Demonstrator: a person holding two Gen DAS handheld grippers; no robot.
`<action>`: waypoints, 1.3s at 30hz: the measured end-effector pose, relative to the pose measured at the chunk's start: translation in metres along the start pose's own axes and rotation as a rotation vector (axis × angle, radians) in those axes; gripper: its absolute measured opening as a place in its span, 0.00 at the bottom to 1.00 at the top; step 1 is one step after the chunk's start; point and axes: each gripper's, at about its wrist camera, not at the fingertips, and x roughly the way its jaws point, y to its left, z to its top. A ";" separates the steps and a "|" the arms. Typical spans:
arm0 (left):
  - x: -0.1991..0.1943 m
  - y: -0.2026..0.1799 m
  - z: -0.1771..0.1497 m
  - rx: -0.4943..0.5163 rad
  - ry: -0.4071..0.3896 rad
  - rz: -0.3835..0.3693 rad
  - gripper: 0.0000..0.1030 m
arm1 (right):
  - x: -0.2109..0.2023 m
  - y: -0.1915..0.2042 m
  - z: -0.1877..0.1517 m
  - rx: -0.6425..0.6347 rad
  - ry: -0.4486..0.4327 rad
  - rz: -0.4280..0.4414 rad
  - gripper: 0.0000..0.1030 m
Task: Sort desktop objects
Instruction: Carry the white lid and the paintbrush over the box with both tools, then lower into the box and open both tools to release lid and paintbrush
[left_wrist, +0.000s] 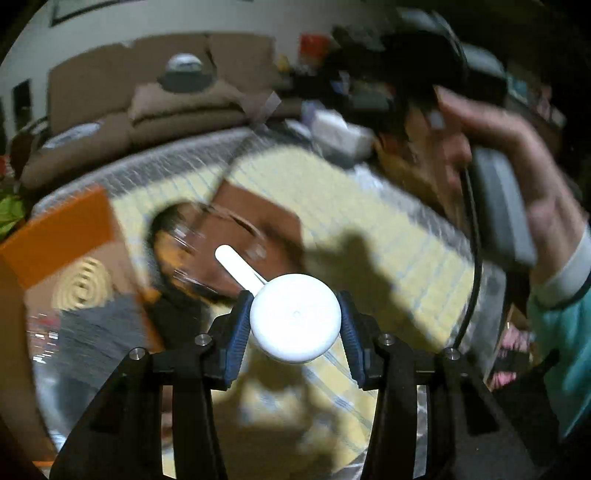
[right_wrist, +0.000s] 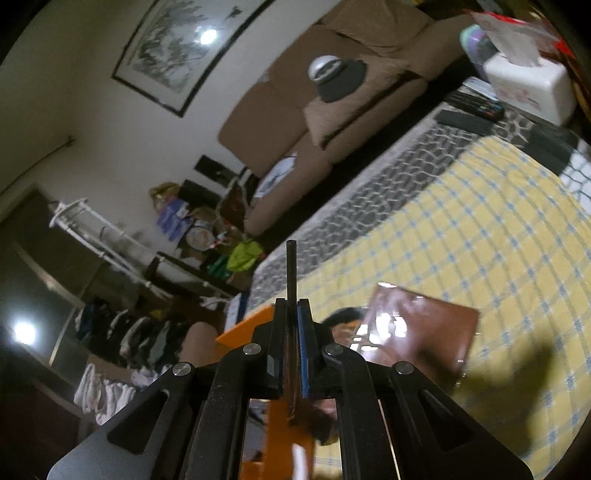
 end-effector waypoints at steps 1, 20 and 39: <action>-0.011 0.008 0.004 -0.016 -0.026 0.008 0.42 | 0.000 0.007 -0.001 -0.009 -0.002 0.013 0.04; -0.129 0.195 -0.011 -0.420 -0.249 0.208 0.42 | 0.101 0.119 -0.069 -0.154 0.185 0.176 0.04; -0.131 0.230 -0.046 -0.488 -0.145 0.240 0.42 | 0.248 0.151 -0.200 -0.205 0.509 0.105 0.07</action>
